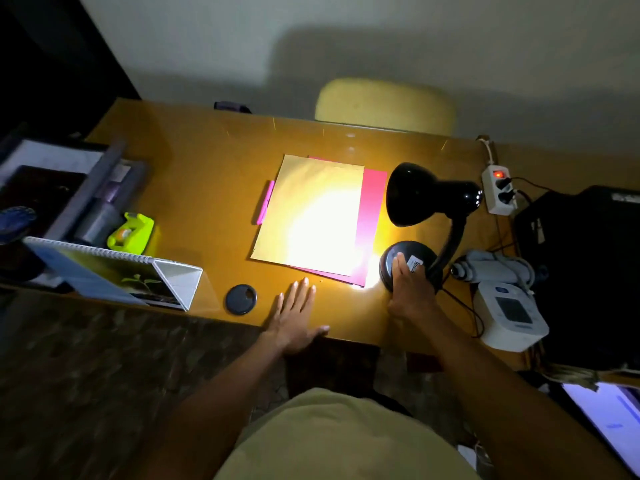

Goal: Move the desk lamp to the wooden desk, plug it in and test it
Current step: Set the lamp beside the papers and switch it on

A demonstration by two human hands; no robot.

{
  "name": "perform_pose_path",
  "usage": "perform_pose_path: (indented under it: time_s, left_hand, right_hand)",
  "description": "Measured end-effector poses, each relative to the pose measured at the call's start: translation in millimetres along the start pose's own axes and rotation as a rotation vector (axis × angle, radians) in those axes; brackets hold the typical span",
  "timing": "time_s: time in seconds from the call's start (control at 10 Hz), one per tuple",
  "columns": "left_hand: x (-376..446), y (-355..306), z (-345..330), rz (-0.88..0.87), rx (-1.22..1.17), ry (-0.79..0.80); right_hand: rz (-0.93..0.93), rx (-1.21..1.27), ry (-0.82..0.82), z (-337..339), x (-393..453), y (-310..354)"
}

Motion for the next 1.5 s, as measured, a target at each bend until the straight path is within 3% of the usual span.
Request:
perform_pose_path:
  time_s: [1.5]
  left_hand:
    - [-9.0, -7.4, 2.9, 0.006, -0.056, -0.026]
  right_hand:
    - [0.021, -0.087, 0.082, -7.8, 8.6, -3.1]
Point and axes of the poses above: each hand's wrist, its own x-axis towards the middle knuckle, its own z-axis out of the back of the hand, y = z × x, the point moved 2 cm from there along x, towards the middle knuckle, and after that the axes turned 6 degrees about -x, right-handed, at the moved point
